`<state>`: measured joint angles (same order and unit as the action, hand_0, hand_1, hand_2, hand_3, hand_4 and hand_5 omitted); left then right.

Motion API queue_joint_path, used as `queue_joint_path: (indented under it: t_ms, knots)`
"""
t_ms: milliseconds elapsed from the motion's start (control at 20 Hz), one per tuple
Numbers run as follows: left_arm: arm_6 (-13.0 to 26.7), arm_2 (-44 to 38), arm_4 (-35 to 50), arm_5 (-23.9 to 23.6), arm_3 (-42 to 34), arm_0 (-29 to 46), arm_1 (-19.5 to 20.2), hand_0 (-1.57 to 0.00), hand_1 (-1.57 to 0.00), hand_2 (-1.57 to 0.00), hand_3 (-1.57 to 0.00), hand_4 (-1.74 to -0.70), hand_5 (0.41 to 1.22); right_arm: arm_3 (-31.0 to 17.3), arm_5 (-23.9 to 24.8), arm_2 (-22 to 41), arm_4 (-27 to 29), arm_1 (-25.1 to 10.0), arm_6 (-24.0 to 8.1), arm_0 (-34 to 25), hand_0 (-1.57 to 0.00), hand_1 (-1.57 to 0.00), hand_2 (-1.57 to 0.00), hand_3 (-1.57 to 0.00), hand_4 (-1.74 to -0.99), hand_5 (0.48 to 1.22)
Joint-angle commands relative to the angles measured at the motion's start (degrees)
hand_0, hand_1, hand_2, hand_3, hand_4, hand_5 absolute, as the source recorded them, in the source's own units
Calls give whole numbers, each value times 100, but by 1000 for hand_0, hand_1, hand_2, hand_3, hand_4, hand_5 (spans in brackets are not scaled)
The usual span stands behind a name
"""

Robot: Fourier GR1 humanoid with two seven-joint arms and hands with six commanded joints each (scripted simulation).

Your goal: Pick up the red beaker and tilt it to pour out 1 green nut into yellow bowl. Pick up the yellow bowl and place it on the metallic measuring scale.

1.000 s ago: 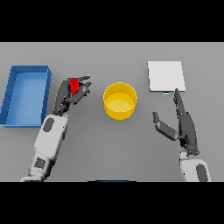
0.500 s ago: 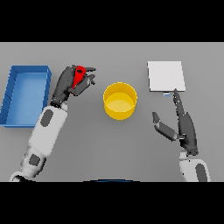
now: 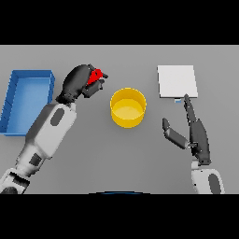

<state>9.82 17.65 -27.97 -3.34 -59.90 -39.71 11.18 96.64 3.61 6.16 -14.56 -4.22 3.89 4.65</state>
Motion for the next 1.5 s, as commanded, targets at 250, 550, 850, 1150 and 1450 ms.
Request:
queue_joint_path:
  t_ms: [250,550,850,1150,1450]
  knots:
    - [333,1184,-1243,308,286,-624,296,-1570,-1570,-1570,-1570,-1740,1173,133,-7,21,0,11,-31,89,1,1,1,1,-1270,700]
    - [148,1990,-1934,912,688,-1418,484,-1571,-1571,-1571,-1470,-1677,1208,93,-34,35,95,109,48,135,1,1,1,1,-1285,697]
    - [-355,2922,-2459,1568,933,-2031,468,-1571,-1571,-1571,-1420,-1718,1218,50,-5,-53,268,211,167,198,1,1,1,1,-1294,657]
    - [-601,3834,-3052,1890,1366,-2532,371,-1571,-1571,-1571,-1532,-1735,1220,22,18,-76,290,232,140,159,1,1,1,1,-1293,631]
    - [-947,4454,-3410,1818,1696,-2975,325,-1571,-1571,-1571,-1561,-1739,1221,-121,152,-55,102,251,41,127,1,1,1,1,-1276,593]
